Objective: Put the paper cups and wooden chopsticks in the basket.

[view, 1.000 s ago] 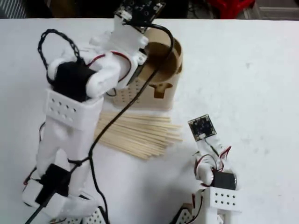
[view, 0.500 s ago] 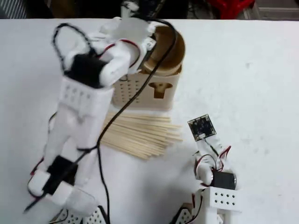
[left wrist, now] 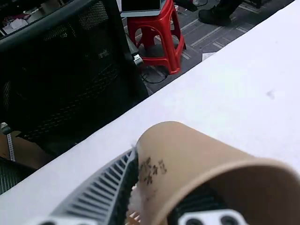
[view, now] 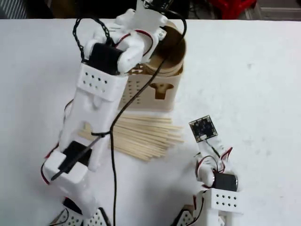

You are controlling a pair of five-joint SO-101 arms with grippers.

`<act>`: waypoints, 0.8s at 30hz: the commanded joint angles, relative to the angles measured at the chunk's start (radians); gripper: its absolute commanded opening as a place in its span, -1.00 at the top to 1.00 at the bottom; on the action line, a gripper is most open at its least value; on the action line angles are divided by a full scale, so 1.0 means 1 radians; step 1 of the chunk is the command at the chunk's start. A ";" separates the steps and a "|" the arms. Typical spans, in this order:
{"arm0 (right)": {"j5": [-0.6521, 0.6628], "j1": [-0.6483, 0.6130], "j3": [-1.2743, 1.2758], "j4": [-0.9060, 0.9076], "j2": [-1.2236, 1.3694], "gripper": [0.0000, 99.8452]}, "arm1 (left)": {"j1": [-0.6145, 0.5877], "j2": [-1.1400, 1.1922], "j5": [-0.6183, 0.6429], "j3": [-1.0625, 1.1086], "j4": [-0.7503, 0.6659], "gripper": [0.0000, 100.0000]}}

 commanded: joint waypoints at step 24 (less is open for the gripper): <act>0.000 -0.008 -0.006 -0.019 -0.007 0.96 | 0.004 0.108 0.137 -0.325 0.267 0.82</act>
